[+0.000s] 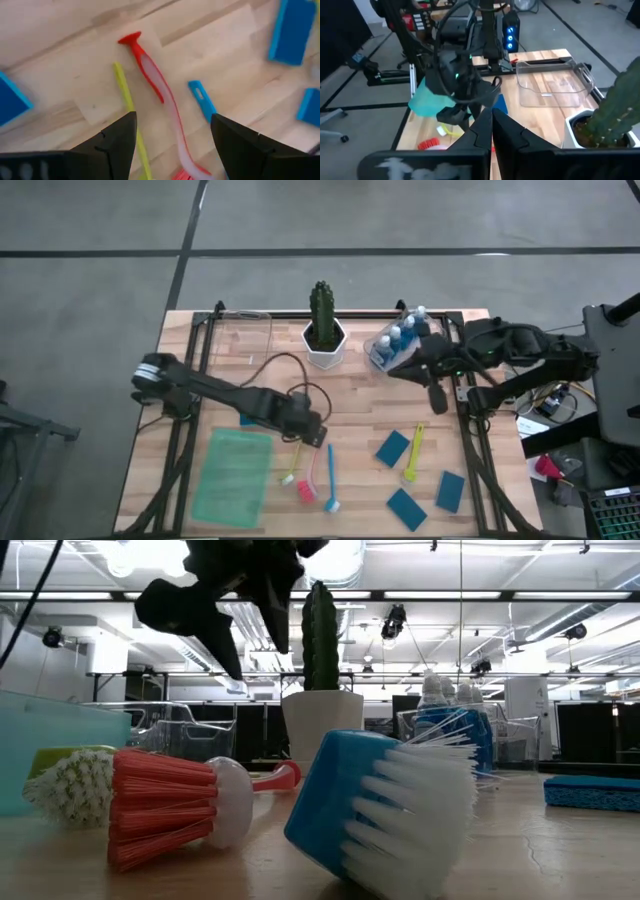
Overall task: Pick & Place Kitchen Sink Supplies
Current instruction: Put the left green dish brush into the left transparent bin
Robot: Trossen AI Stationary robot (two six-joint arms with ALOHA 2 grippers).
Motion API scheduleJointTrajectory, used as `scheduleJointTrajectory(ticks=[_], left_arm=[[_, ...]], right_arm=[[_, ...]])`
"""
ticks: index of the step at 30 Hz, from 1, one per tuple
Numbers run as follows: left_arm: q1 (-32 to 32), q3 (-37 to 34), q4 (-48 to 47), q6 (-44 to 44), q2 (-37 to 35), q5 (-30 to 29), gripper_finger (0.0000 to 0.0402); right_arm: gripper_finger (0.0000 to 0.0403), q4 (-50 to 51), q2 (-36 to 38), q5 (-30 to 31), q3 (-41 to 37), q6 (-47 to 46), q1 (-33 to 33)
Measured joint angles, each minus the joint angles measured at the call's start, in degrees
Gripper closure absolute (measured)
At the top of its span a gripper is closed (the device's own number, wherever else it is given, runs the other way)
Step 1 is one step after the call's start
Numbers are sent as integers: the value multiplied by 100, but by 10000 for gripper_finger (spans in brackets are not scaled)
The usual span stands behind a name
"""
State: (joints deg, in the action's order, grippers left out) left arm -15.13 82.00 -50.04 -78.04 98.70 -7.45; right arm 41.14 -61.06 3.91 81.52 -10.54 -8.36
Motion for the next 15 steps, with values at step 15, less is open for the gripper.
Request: scheduleJointTrajectory(ticks=[15], left_arm=[[12, 192, -356, -279, 999, 522, 156]], right_arm=[[394, -41, 394, 14, -227, -10, 0]])
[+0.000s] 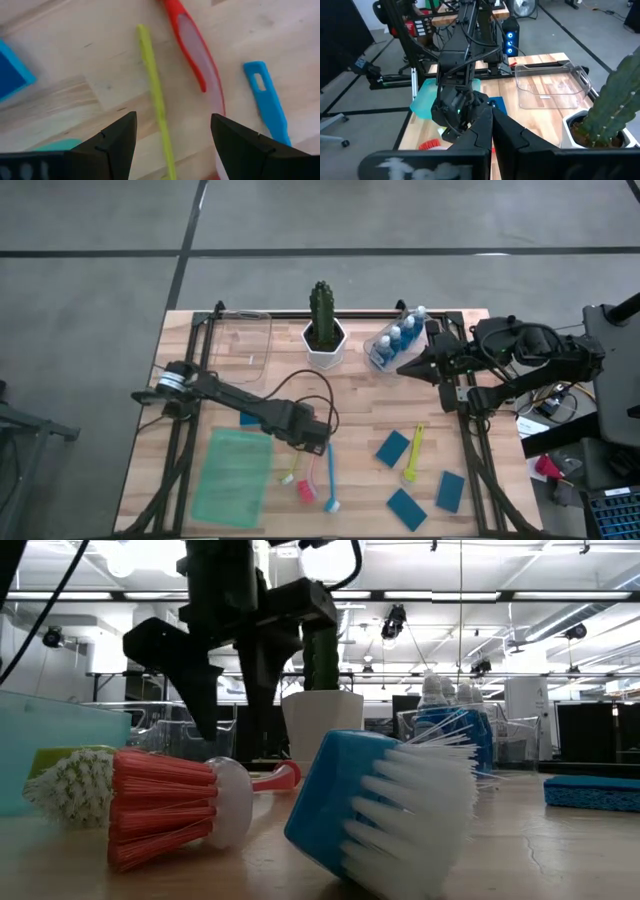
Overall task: Pick & Place Kitchen Sink Supplies
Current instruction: Put the left green dish brush into the left transparent bin
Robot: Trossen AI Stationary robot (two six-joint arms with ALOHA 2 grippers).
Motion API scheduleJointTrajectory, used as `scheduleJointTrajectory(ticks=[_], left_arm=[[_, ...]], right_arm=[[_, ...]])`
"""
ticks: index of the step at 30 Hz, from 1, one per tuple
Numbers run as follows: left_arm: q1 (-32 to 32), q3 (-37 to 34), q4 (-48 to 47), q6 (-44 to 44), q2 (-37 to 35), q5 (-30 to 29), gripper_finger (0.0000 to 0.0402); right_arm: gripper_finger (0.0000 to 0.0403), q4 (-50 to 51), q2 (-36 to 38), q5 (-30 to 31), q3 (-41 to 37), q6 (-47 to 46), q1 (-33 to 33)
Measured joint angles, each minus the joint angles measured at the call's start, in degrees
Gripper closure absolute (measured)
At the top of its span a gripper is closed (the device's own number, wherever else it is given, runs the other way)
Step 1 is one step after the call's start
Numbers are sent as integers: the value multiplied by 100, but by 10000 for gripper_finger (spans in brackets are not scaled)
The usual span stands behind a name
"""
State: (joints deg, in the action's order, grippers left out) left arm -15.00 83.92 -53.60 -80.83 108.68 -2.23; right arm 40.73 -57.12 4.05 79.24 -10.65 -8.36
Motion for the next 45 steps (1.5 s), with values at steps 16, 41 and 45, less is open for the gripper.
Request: scheduleJointTrajectory(ticks=[16, 41, 45], left_arm=[[104, -50, 65, 349, 601, 144, 156], [355, -50, 85, 801, 575, 509, 383], [430, -48, 54, 802, 336, 526, 371]], right_arm=[[394, -41, 0, 0, 0, 191, 0], [394, -39, -11, 0, -52, 292, 0], [394, -40, -9, 0, -52, 290, 0]])
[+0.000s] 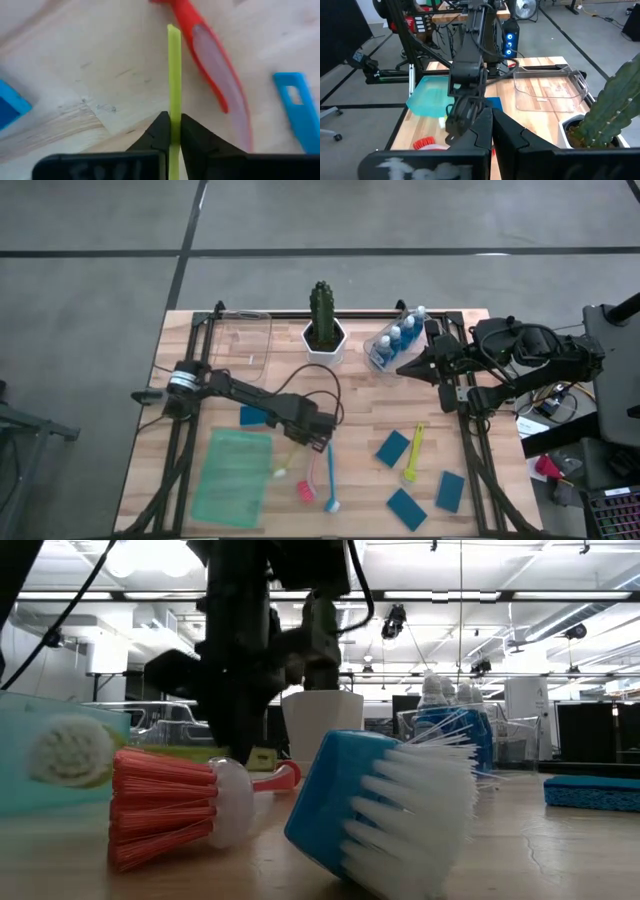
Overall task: Pick & Place Kitchen Sink Supplies
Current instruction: Put the left green dish brush into the left transparent bin
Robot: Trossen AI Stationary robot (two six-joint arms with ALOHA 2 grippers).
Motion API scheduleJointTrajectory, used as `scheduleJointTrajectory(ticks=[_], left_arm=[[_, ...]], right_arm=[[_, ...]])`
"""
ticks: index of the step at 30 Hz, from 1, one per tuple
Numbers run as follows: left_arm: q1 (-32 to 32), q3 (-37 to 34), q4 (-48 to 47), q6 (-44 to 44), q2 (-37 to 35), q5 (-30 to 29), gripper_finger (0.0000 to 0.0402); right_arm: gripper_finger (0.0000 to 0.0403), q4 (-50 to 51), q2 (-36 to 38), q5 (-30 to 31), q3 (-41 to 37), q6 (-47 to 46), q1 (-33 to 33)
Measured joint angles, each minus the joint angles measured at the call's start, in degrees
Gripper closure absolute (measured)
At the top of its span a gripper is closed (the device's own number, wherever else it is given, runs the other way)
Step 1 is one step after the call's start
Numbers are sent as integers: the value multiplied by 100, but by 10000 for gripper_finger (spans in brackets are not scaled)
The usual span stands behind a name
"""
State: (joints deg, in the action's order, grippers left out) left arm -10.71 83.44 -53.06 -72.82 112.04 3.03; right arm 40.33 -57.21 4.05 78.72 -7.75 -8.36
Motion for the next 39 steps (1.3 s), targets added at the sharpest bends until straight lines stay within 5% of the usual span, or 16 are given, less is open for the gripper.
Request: scheduleJointTrajectory(ticks=[13, 21, 30, 39], left_arm=[[337, 0, -614, -225, -1324, -642, 379], [1111, 0, -1074, -18, -2535, -1291, 391], [3145, -3, -1663, 1445, -3677, -1663, 379], [5578, -33, -1617, 3150, -3677, -1213, 383]], right_arm=[[394, -28, 0, 2, 0, 22, 1], [394, -43, 0, 2, 0, 13, 0], [394, -181, -55, 88, -6, -78, 0], [394, -1110, -295, 450, -13, 14, 4]])
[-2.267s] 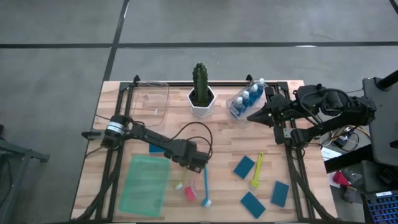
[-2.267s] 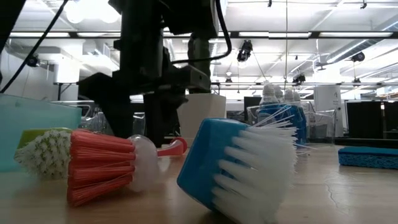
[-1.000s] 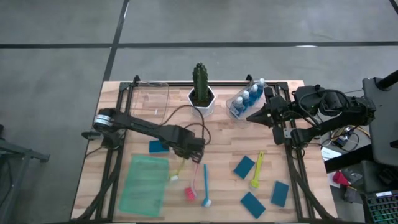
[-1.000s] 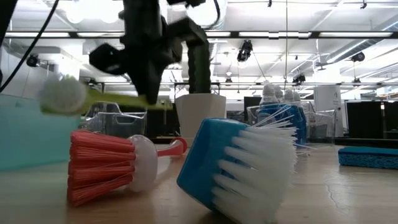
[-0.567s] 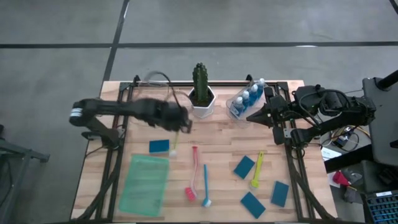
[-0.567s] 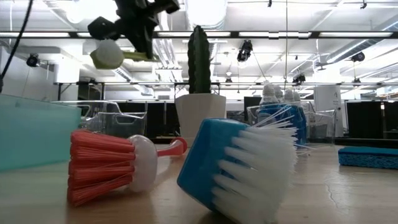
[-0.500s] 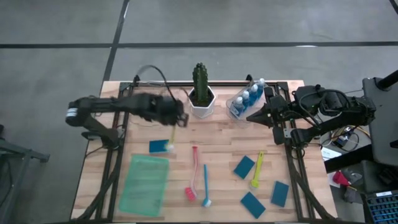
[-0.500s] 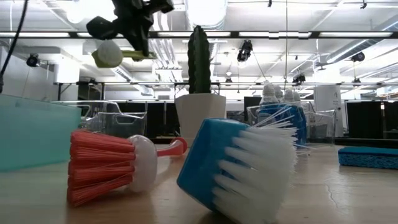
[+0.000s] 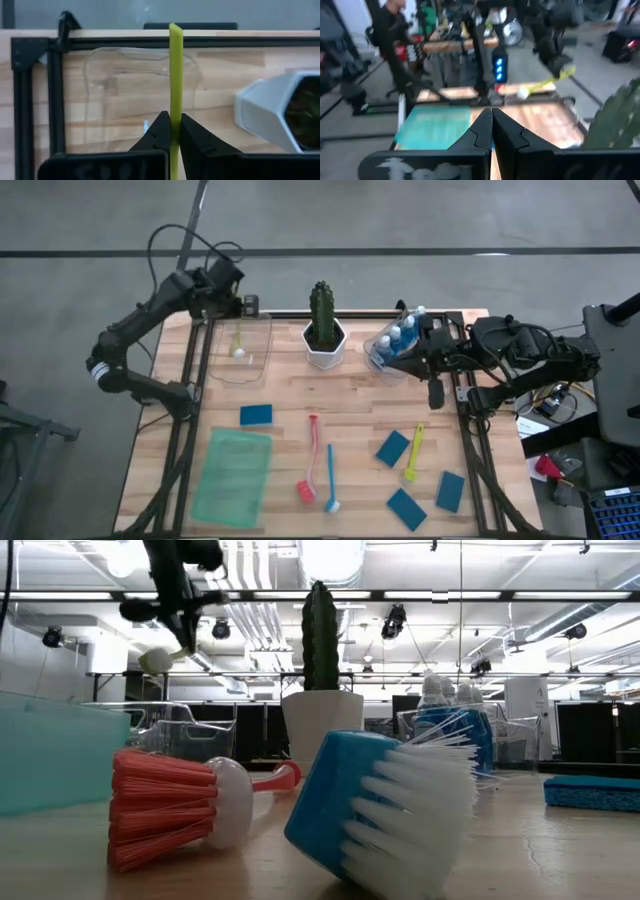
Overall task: Pick & Place Kitchen Sink Supplies
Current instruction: Put the left green dish brush into the left transparent bin
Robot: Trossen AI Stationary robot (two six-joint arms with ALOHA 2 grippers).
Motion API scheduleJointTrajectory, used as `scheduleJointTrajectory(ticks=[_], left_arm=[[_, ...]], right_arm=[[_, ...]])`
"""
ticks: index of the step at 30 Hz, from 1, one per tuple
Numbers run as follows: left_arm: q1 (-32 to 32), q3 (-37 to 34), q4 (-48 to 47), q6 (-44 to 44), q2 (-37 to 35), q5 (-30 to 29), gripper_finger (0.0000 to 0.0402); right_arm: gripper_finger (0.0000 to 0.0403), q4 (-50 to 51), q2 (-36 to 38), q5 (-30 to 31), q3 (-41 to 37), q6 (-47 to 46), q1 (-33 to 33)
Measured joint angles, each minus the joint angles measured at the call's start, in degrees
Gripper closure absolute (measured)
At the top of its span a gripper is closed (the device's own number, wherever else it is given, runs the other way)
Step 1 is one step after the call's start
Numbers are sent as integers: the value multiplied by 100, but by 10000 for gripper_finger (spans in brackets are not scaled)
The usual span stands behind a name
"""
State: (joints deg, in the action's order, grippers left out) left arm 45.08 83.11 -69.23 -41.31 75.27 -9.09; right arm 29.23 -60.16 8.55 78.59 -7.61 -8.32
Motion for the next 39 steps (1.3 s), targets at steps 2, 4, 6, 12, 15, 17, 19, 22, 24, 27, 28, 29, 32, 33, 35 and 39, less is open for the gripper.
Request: scheduleJointTrajectory(ticks=[2, 4, 6, 12, 15, 17, 19, 22, 24, 27, 28, 29, 32, 33, 35, 39], left_arm=[[344, -35, 7, 135, 92, 250, 378], [567, -141, 20, 185, 173, 478, 374], [670, -308, 104, 302, 278, 568, 374], [606, -901, 321, 830, 595, 908, 389], [547, -1226, 400, 822, 656, 939, 387], [545, -1427, 579, 823, 669, 953, 379], [547, -1649, 808, 823, 677, 951, 371], [549, -1955, 1183, 830, 680, 1009, 370], [547, -2156, 1398, 804, 680, 1018, 374], [549, -2391, 1727, 836, 682, 1020, 383], [552, -2456, 1802, 860, 682, 1019, 384], [557, -2513, 1855, 862, 682, 1018, 385], [560, -2624, 1929, 756, 682, 1018, 381], [560, -2648, 1935, 735, 682, 1020, 377], [560, -2714, 1994, 731, 682, 1034, 368], [561, -2872, 2205, 738, 682, 1071, 360]], right_arm=[[394, -77, -21, 233, 0, 58, 2], [394, -268, -79, 536, 2, 171, 18], [394, -307, -89, 812, 1, 281, 17], [394, -504, -234, 1113, 2, 529, 91], [394, -504, -269, 1116, 2, 537, 181], [394, -507, -284, 1118, 2, 536, 227], [394, -503, -294, 1114, 2, 529, 254], [394, -509, -304, 1113, 2, 522, 275], [394, -507, -308, 1113, 2, 527, 278], [394, -509, -306, 1113, 2, 522, 278], [394, -509, -306, 1113, 2, 525, 277], [394, -509, -306, 1112, 2, 527, 275], [394, -518, -334, 1113, 2, 529, 278], [394, -516, -337, 1113, 2, 547, 278], [394, -505, -347, 1111, 2, 579, 275], [394, -509, -372, 1111, 2, 590, 275]])
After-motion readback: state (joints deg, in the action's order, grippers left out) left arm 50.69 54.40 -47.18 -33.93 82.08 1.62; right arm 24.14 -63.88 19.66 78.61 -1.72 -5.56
